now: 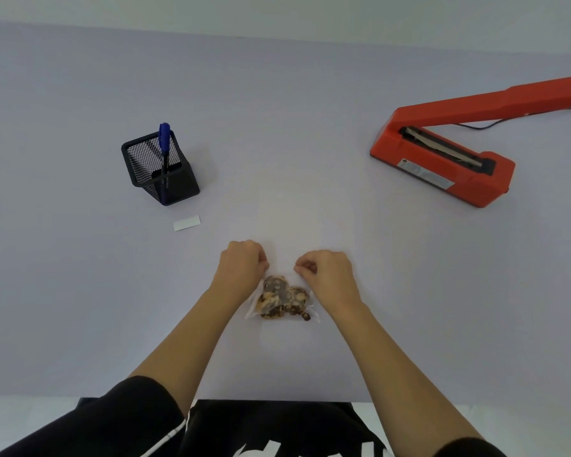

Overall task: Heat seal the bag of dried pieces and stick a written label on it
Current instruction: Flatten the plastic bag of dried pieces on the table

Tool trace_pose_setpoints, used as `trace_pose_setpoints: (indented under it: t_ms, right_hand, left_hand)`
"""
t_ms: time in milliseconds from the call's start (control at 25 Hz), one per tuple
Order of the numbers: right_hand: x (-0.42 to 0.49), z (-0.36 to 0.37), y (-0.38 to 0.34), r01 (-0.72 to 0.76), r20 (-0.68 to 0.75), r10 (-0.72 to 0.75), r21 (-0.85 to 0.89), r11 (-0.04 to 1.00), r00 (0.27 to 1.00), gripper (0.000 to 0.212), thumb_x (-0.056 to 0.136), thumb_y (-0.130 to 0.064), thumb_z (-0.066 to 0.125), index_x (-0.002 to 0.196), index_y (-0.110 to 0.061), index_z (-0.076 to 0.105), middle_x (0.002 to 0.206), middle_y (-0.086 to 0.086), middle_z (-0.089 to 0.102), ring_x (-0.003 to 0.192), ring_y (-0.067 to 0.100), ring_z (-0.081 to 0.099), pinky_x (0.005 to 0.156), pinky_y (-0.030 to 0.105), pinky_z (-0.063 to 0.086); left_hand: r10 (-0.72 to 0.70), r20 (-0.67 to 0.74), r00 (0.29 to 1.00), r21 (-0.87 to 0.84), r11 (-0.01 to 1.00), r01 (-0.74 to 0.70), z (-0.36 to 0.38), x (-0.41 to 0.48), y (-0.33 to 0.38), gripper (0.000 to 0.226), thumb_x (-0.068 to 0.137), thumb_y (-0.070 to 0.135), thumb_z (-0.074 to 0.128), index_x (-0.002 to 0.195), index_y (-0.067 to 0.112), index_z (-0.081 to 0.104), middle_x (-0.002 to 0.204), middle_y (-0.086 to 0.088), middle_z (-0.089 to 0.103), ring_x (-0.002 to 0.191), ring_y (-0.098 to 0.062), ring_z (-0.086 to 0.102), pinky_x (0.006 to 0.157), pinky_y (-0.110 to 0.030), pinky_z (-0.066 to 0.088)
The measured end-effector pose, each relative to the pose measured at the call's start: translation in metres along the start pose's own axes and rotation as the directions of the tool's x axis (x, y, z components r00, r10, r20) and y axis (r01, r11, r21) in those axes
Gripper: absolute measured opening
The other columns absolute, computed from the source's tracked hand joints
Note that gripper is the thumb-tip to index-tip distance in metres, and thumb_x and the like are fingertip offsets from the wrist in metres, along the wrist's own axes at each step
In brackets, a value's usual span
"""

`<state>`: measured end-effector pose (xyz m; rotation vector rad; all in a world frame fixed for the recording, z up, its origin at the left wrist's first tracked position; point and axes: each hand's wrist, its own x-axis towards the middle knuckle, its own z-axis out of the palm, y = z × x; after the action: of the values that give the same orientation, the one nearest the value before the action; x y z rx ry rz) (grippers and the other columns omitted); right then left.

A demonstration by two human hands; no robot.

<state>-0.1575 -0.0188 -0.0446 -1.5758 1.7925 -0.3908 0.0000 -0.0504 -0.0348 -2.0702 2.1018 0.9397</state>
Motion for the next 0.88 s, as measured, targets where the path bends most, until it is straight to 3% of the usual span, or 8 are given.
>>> trace_pose_setpoints:
  t_ms: [80,200,320,440,600,880]
  right_hand:
    - [-0.001,0.0,-0.001,0.013,0.0,-0.013,-0.026,1.0,1.0,0.012,0.085,-0.015,0.065,0.091,-0.011,0.074,0.086,0.005,0.074,0.079,0.017,0.067,0.077,0.028,0.054]
    - [-0.001,0.001,-0.004,0.048,0.025,-0.046,-0.097,0.994,0.999,0.015,0.087,-0.012,0.06,0.093,-0.01,0.073,0.084,0.009,0.073,0.079,0.022,0.066,0.075,0.032,0.054]
    - [0.001,0.002,-0.007,0.034,0.038,-0.03,-0.095,0.995,0.999,0.022,0.088,-0.01,0.057,0.106,-0.012,0.07,0.094,0.009,0.072,0.087,0.022,0.066,0.08,0.03,0.053]
    - [0.002,0.001,-0.008,0.001,0.035,0.0,-0.044,0.999,0.999,0.024,0.083,-0.014,0.06,0.104,-0.014,0.071,0.093,0.006,0.074,0.085,0.019,0.067,0.083,0.031,0.053]
    - [0.001,0.002,-0.01,-0.042,0.028,0.043,-0.006,0.999,0.999,0.029,0.079,-0.027,0.071,0.104,-0.013,0.071,0.091,0.004,0.073,0.084,0.016,0.066,0.083,0.03,0.053]
    - [0.0,0.004,-0.012,0.03,0.083,-0.018,-0.144,0.989,0.996,0.015,0.084,-0.025,0.065,0.093,-0.015,0.073,0.087,0.005,0.074,0.082,0.02,0.067,0.077,0.034,0.055]
  left_hand:
    - [0.047,0.008,0.999,0.012,0.999,-0.047,-0.001,0.0,-0.004,0.018,0.09,0.014,0.055,0.098,0.007,0.069,0.097,-0.009,0.069,0.092,-0.026,0.06,0.078,-0.031,0.047]
    - [0.246,0.039,0.969,-0.053,0.968,-0.243,-0.001,-0.001,-0.01,0.018,0.089,0.005,0.054,0.099,0.006,0.068,0.1,-0.01,0.065,0.094,-0.026,0.058,0.084,-0.033,0.047]
    - [0.354,0.105,0.929,-0.058,0.935,-0.349,-0.003,0.0,-0.016,0.019,0.089,0.004,0.054,0.097,0.008,0.071,0.102,-0.007,0.063,0.094,-0.022,0.057,0.084,-0.026,0.045]
    - [0.309,0.117,0.944,-0.106,0.949,-0.297,-0.005,0.0,-0.013,0.017,0.084,0.009,0.058,0.093,0.01,0.072,0.098,-0.004,0.063,0.084,-0.015,0.056,0.078,-0.02,0.043]
    - [0.243,0.118,0.963,-0.109,0.967,-0.23,-0.005,0.001,-0.005,0.015,0.083,0.021,0.063,0.09,0.01,0.071,0.093,-0.004,0.062,0.084,-0.017,0.057,0.077,-0.025,0.047]
    - [0.155,0.11,0.982,0.058,0.985,-0.162,-0.001,0.002,0.013,0.019,0.088,0.016,0.057,0.1,0.006,0.069,0.105,-0.012,0.061,0.096,-0.026,0.058,0.075,-0.025,0.039]
